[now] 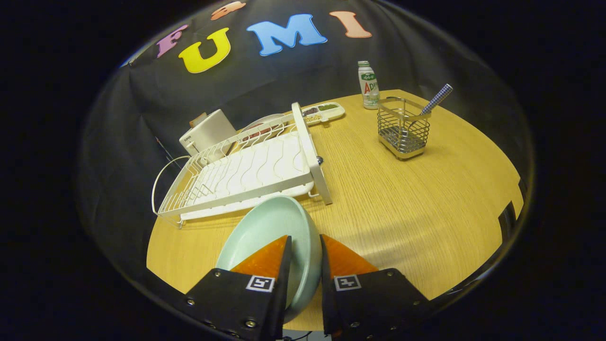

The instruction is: Take the plate from the dish rack, then take the spoon from the basket and place it into the plate.

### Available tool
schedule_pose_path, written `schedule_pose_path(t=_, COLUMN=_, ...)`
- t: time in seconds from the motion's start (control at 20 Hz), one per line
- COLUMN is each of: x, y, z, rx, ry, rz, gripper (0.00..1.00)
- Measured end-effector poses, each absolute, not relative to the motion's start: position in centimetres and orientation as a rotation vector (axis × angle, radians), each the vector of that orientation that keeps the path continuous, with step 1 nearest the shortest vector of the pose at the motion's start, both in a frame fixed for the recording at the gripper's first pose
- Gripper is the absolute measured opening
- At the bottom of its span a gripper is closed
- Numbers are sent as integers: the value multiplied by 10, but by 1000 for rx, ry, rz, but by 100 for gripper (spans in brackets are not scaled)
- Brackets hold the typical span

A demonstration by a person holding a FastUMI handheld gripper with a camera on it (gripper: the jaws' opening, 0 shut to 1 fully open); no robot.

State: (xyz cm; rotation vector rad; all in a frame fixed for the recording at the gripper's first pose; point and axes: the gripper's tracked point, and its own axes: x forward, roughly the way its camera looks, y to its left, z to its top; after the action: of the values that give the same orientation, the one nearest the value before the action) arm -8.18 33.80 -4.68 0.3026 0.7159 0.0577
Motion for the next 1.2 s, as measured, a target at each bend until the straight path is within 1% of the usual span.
schedule_pose_path(t=0.1, x=-86, y=326, z=-61, rx=241, ry=755, rz=31, gripper=35)
schedule_pose_path(t=0.2, x=-88, y=325, z=-65, rx=227, ry=761, rz=46, gripper=39)
schedule_pose_path(t=0.55, x=-79, y=302, z=-46, rx=239, ry=695, rz=-12, gripper=39)
schedule_pose_path(t=0.8, x=-55, y=263, z=-3, rx=239, ry=578, rz=-121, gripper=39)
schedule_pose_path(t=1.2, x=0, y=172, z=46, rx=307, ry=433, rz=-382, gripper=39)
